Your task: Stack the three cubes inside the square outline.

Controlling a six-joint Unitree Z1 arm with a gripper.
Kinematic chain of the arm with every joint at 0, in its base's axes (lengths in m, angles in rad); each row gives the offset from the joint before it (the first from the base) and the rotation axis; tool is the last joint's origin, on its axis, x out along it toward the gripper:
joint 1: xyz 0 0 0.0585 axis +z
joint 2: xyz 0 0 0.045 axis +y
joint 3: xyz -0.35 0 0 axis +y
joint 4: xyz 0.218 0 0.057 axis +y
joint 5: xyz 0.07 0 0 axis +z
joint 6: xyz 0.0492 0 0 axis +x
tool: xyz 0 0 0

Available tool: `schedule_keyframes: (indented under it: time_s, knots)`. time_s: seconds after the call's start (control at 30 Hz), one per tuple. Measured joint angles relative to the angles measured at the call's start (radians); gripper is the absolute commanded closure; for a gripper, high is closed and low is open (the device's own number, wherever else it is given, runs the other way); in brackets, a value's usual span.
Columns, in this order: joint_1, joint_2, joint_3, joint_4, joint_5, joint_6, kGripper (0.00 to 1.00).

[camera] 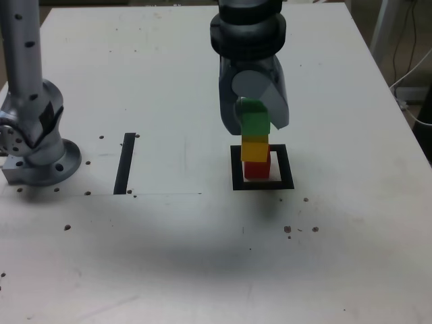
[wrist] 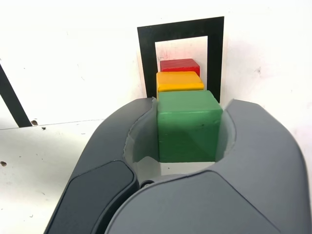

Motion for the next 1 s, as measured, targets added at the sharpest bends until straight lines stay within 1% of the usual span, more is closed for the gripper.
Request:
schedule_keyframes:
  time_s: [0.23, 0.33, 0.4, 0.63, 1.0]
  knots:
    - [0.000, 0.001, 0.009, 0.003, -0.004, 0.004, 0.08]
    - [0.000, 0.001, 0.009, 0.016, -0.004, 0.004, 0.03]
    - [0.000, 0.001, 0.009, 0.024, -0.004, 0.004, 0.01]
    - [0.000, -0.003, 0.007, 0.046, -0.003, 0.004, 0.01]
    - [0.000, -0.046, -0.001, 0.067, -0.005, 0.030, 0.01]
